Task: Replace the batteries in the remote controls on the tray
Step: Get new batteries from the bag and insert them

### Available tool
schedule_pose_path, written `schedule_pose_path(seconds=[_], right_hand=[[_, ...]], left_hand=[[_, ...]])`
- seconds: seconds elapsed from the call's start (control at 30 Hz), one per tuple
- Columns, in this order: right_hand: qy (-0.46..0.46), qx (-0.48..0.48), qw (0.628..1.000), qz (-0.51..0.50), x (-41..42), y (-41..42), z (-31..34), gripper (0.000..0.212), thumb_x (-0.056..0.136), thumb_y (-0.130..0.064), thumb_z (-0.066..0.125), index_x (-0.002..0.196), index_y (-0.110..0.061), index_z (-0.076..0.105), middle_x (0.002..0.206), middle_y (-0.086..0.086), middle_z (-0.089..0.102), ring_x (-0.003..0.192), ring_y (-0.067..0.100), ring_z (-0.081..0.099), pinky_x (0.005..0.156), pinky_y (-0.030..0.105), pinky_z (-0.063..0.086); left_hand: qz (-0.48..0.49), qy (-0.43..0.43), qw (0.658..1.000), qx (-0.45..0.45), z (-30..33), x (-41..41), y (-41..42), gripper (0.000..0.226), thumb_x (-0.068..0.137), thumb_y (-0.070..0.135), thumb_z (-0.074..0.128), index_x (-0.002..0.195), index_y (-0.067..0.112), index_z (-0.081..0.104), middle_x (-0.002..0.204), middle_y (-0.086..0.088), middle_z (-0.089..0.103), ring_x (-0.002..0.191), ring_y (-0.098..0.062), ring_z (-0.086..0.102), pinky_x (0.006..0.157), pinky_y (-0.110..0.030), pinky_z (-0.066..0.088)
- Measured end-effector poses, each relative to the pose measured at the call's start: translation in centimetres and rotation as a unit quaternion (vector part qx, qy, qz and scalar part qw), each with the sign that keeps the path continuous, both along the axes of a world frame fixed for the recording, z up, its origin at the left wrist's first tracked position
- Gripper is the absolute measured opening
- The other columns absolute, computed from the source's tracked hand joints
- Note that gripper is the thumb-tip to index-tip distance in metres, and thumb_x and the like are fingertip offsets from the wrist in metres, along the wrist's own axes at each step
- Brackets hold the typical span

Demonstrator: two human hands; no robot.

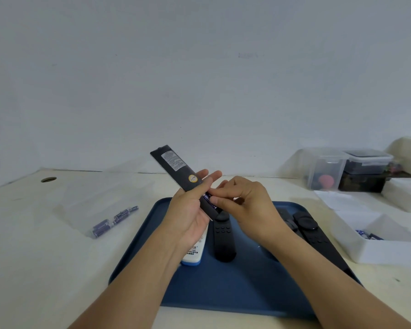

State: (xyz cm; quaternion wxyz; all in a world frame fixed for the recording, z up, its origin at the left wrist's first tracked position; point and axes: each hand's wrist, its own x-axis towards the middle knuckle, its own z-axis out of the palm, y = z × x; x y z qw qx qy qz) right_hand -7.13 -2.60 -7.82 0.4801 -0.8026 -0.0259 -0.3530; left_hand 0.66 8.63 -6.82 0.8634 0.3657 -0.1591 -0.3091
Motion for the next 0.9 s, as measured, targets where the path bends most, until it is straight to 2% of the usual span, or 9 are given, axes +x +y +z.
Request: schedule_pose_path(seconds=[0.07,0.17,0.3,0.37,0.47,0.57,0.73,0.83,0.9], right_hand=[[0.009,0.038,0.999,0.018,0.0,-0.1,0.3,0.024,0.085,-0.009,0.077,0.097,-0.030,0.080,0.086,0.004,0.067,0.077,0.021,0.059,0.069,0.027,0.050],[0.027,0.110,0.993,0.022,0.1,-0.4,0.4,0.028,0.081,-0.006,0.080,0.104,-0.023,0.075,0.075,-0.004,0.065,0.068,0.014,0.053,0.063,0.020,0.047],[0.067,0.217,0.973,0.033,-0.1,-0.8,0.4,0.017,0.080,-0.001,0.079,0.096,-0.004,0.076,0.076,0.007,0.065,0.060,0.010,0.058,0.054,0.015,0.046],[0.067,0.270,0.960,0.021,-0.1,-1.0,0.5,0.011,0.086,-0.008,0.075,0.090,0.002,0.074,0.075,0.011,0.067,0.059,0.012,0.059,0.054,0.018,0.046],[0.044,0.335,0.940,-0.033,-0.2,-1.9,1.0,0.026,0.094,-0.025,0.067,0.085,-0.001,0.073,0.067,0.005,0.065,0.059,0.013,0.058,0.058,0.024,0.046],[0.046,0.275,0.956,-0.091,-0.5,-2.3,1.4,0.029,0.096,-0.027,0.065,0.083,-0.004,0.075,0.065,0.003,0.063,0.059,0.011,0.056,0.057,0.023,0.047],[0.067,0.178,0.979,-0.078,0.0,-0.6,1.0,0.022,0.095,-0.018,0.065,0.081,-0.003,0.074,0.064,0.005,0.065,0.056,0.010,0.056,0.053,0.022,0.048],[0.079,0.107,0.989,-0.061,-0.3,0.3,1.0,0.018,0.094,-0.019,0.067,0.081,-0.009,0.074,0.066,0.006,0.066,0.057,0.013,0.058,0.054,0.028,0.052],[0.089,0.056,0.993,-0.059,-0.7,0.9,1.0,0.013,0.093,-0.019,0.067,0.083,-0.015,0.074,0.069,0.005,0.070,0.059,0.020,0.063,0.061,0.037,0.057]], left_hand=[[-0.023,0.023,0.999,-0.017,-0.2,0.2,0.0,0.028,0.098,0.003,0.059,0.125,0.006,0.057,0.122,-0.014,0.073,0.110,-0.035,0.071,0.094,-0.048,0.057],[-0.046,0.041,0.998,-0.033,-0.4,-0.1,-0.2,0.026,0.095,0.002,0.058,0.120,0.007,0.060,0.123,-0.015,0.072,0.113,-0.037,0.070,0.106,-0.053,0.049],[-0.049,-0.007,0.999,-0.010,-0.5,-0.2,-0.4,0.025,0.099,0.002,0.055,0.124,0.007,0.057,0.126,-0.013,0.072,0.108,-0.038,0.071,0.101,-0.054,0.051],[-0.040,-0.040,0.998,0.007,-0.4,-0.4,-0.4,0.028,0.100,0.000,0.055,0.127,0.006,0.056,0.124,-0.013,0.072,0.112,-0.036,0.070,0.099,-0.054,0.053],[-0.010,-0.066,0.997,0.023,-0.2,-0.5,-0.8,0.028,0.100,-0.004,0.054,0.126,0.005,0.056,0.118,-0.015,0.074,0.111,-0.035,0.071,0.099,-0.050,0.055],[0.035,-0.060,0.997,0.029,-0.2,0.2,-0.6,0.025,0.099,-0.006,0.054,0.120,0.006,0.058,0.109,-0.015,0.077,0.104,-0.036,0.074,0.094,-0.048,0.057],[0.113,-0.072,0.989,0.058,-0.7,1.1,0.2,0.034,0.087,-0.014,0.066,0.115,0.004,0.059,0.092,-0.014,0.071,0.088,-0.032,0.076,0.078,-0.043,0.062],[0.127,-0.104,0.984,0.072,-0.5,1.0,0.9,0.033,0.089,-0.014,0.064,0.116,0.005,0.059,0.088,-0.013,0.070,0.085,-0.033,0.075,0.079,-0.043,0.062],[0.145,-0.140,0.976,0.087,-0.1,1.0,1.9,0.033,0.091,-0.015,0.061,0.115,0.007,0.059,0.087,-0.011,0.072,0.086,-0.031,0.076,0.078,-0.040,0.062]])
